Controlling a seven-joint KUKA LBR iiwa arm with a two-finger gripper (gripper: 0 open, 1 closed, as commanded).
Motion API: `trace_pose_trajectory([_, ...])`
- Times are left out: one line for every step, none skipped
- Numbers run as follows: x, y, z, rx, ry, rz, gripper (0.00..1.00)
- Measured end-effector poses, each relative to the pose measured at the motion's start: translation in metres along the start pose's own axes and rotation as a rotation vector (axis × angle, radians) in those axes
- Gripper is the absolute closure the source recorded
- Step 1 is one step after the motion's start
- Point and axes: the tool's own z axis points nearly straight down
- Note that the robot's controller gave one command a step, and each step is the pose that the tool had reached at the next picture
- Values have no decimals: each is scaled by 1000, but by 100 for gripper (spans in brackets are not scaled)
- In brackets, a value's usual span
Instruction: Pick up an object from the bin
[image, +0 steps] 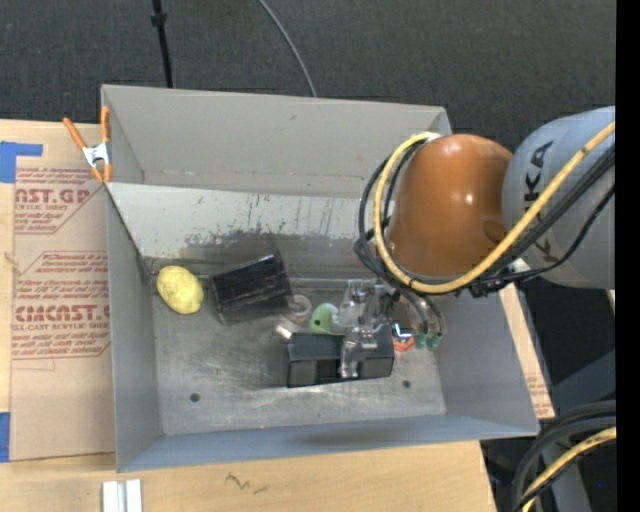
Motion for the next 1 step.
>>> trace_pose_trajectory([-1, -5, -15, -1, -5, -22, 100])
